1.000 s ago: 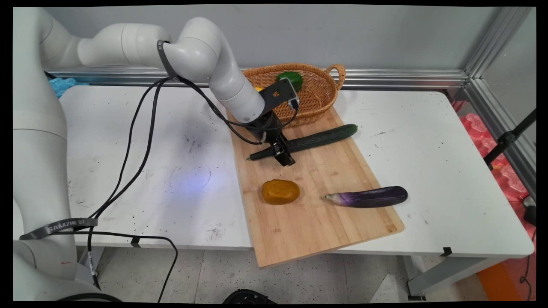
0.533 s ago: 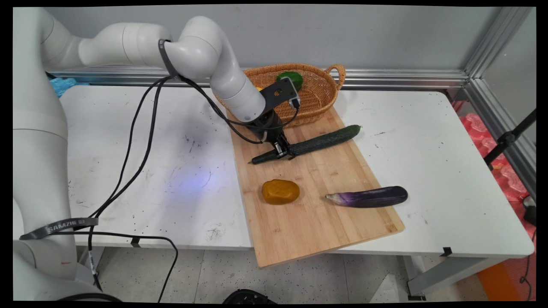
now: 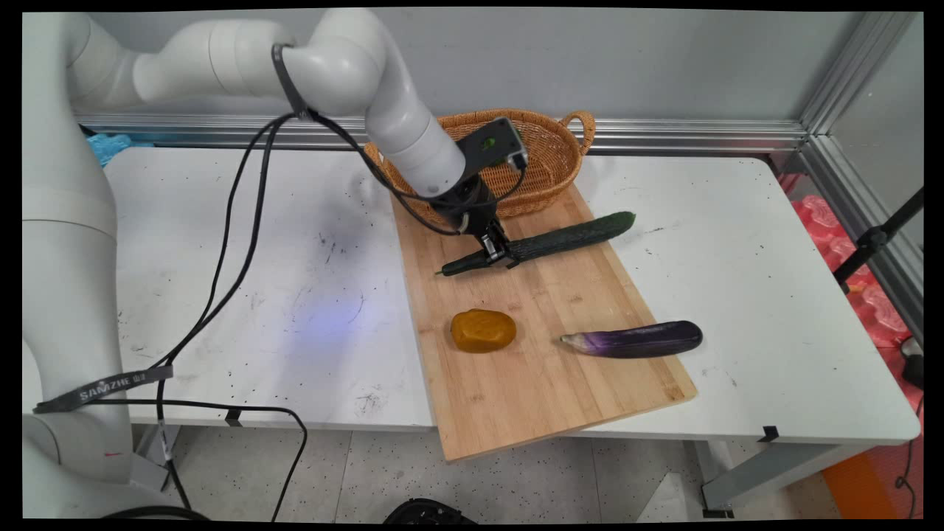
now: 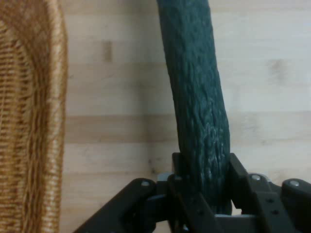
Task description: Place the picked object in the vegetable basket
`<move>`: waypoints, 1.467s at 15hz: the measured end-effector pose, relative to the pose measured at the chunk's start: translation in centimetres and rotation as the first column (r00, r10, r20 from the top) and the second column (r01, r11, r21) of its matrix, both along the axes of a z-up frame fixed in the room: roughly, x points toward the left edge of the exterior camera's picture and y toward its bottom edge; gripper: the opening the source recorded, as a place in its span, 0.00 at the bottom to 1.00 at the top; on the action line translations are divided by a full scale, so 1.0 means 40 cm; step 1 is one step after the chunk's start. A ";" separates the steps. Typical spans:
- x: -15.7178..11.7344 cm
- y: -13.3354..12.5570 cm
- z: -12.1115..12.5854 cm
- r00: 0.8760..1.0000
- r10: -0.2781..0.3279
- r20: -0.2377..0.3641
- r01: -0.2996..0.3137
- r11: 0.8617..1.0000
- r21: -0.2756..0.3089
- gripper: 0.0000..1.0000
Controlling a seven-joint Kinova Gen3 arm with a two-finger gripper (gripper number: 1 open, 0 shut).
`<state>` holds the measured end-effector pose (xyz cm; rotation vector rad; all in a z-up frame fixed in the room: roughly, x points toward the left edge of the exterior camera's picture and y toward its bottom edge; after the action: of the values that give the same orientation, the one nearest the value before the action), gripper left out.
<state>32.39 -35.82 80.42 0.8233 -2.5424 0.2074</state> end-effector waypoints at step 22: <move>0.125 -0.208 0.288 0.994 -0.051 0.094 0.063 0.989 -0.131 0.00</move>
<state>37.39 -44.16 91.92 0.7036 -2.5990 0.4014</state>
